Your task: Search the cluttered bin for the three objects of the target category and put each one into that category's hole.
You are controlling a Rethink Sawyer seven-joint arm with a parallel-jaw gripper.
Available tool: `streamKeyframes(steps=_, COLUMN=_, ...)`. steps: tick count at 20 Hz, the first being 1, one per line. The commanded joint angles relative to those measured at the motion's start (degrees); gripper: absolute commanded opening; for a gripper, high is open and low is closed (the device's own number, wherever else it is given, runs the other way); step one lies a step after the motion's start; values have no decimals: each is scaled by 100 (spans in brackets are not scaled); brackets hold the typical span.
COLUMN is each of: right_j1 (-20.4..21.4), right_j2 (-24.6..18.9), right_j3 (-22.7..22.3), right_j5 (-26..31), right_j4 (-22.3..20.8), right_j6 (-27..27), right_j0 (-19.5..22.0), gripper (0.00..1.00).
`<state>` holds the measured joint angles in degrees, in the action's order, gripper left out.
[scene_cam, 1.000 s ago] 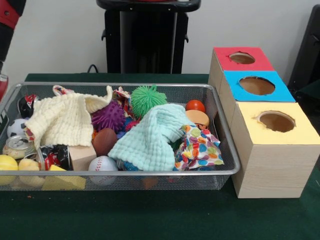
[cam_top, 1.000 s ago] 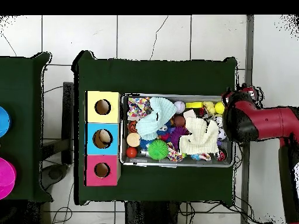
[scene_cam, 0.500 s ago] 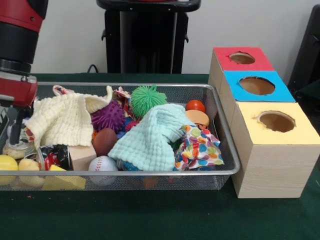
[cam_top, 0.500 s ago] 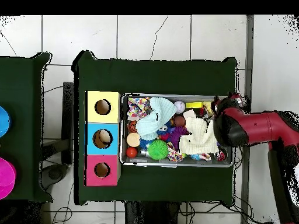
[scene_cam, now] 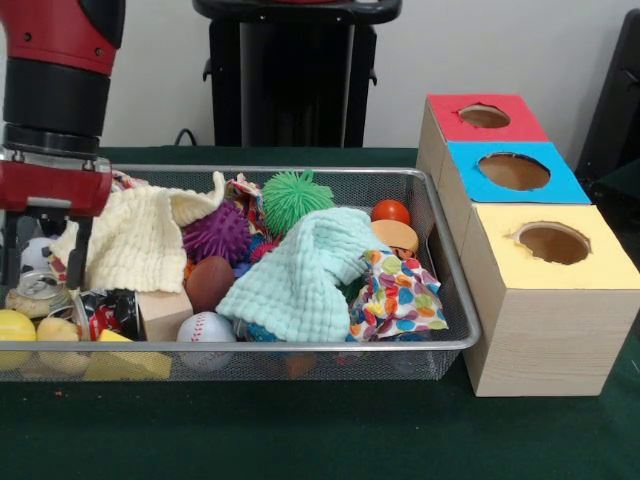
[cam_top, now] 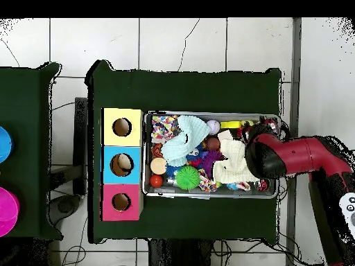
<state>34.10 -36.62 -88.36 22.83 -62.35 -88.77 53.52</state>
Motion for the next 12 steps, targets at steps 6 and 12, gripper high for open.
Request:
streamKeyframes(steps=6, right_j1=-931, right_j2=-331, right_j3=-374, right_j5=513, right_j4=113, right_j6=1844, right_j0=430, gripper=100)
streamKeyframes(steps=12, right_j1=-1102, right_j2=-296, right_j3=-264, right_j5=425, right_j4=-65, right_j6=1826, right_j0=444, gripper=100)
